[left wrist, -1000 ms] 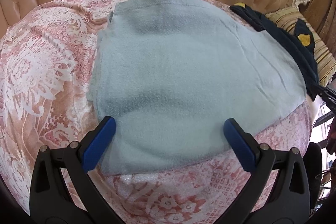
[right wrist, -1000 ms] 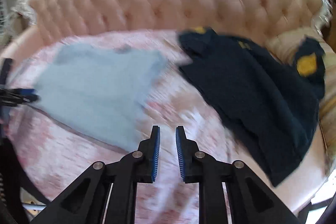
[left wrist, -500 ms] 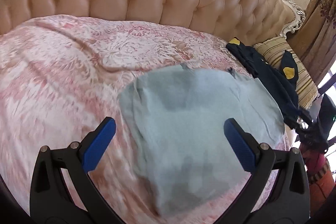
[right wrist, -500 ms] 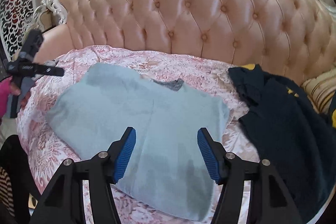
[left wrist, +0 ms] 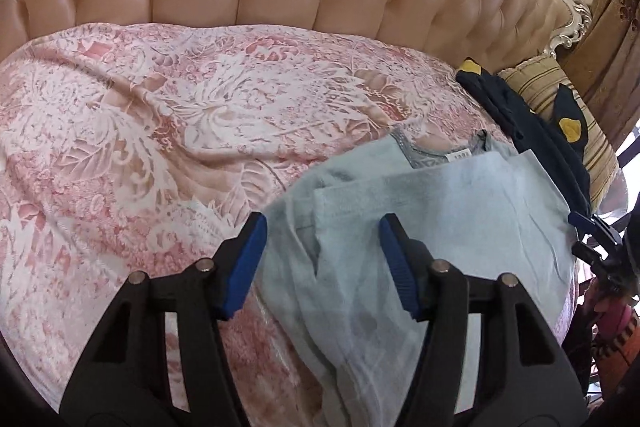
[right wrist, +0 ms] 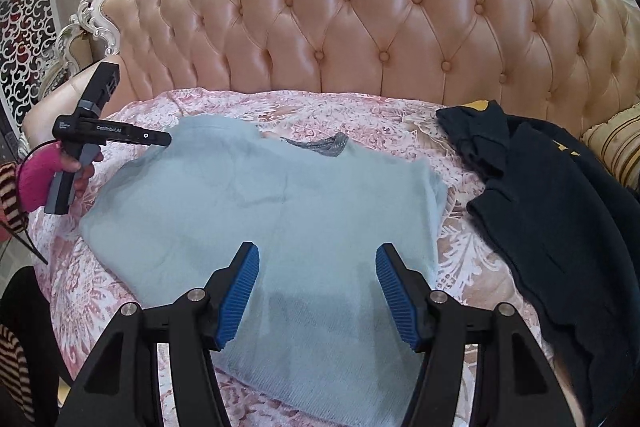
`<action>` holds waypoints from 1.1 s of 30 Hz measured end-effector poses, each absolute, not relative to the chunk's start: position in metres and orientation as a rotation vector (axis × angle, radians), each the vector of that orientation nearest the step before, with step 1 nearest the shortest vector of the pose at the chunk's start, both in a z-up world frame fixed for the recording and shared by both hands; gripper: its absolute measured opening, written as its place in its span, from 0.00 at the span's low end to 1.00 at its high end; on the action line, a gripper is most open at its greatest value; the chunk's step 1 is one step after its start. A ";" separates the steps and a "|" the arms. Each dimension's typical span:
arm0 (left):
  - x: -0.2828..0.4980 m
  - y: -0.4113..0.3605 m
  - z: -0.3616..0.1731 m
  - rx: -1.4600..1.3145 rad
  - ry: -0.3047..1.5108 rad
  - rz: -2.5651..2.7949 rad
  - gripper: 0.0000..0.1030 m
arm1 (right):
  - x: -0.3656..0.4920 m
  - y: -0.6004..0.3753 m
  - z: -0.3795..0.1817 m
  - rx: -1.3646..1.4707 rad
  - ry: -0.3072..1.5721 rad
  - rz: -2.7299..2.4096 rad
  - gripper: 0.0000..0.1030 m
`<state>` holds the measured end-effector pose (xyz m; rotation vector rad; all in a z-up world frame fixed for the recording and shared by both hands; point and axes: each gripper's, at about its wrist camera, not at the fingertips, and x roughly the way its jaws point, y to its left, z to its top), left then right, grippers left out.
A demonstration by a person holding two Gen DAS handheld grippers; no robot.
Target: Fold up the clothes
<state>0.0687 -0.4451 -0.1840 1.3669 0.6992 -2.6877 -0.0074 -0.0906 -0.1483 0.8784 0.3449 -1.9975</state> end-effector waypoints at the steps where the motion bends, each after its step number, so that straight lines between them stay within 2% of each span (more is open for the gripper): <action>1: 0.068 -0.443 -0.183 1.372 0.695 -2.694 0.30 | -0.008 -0.090 -0.149 0.878 0.344 -2.000 0.60; 2: 0.068 -0.440 -0.183 1.375 0.675 -2.699 0.27 | -0.010 -0.089 -0.147 0.874 0.343 -2.009 0.60; 4: 0.067 -0.436 -0.180 1.373 0.639 -2.703 0.12 | -0.014 -0.085 -0.144 0.865 0.342 -2.029 0.60; 7: 0.068 -0.433 -0.177 1.356 0.607 -2.703 0.07 | -0.021 -0.081 -0.140 0.852 0.341 -2.058 0.60; 13: 0.069 -0.426 -0.169 1.321 0.544 -2.702 0.06 | -0.035 -0.070 -0.130 0.828 0.331 -2.117 0.60; 19: 0.071 -0.422 -0.165 1.292 0.520 -2.697 0.06 | -0.108 -0.072 -0.118 0.937 0.146 -2.083 0.60; 22: 0.073 -0.422 -0.165 1.288 0.527 -2.687 0.06 | -0.130 -0.092 -0.131 1.037 0.145 -1.998 0.39; 26: 0.076 -0.424 -0.168 1.291 0.538 -2.681 0.06 | -0.129 -0.113 -0.151 1.093 0.235 -1.958 0.37; 33: 0.078 -0.426 -0.171 1.289 0.557 -2.675 0.06 | -0.136 -0.130 -0.178 1.148 0.342 -1.956 0.27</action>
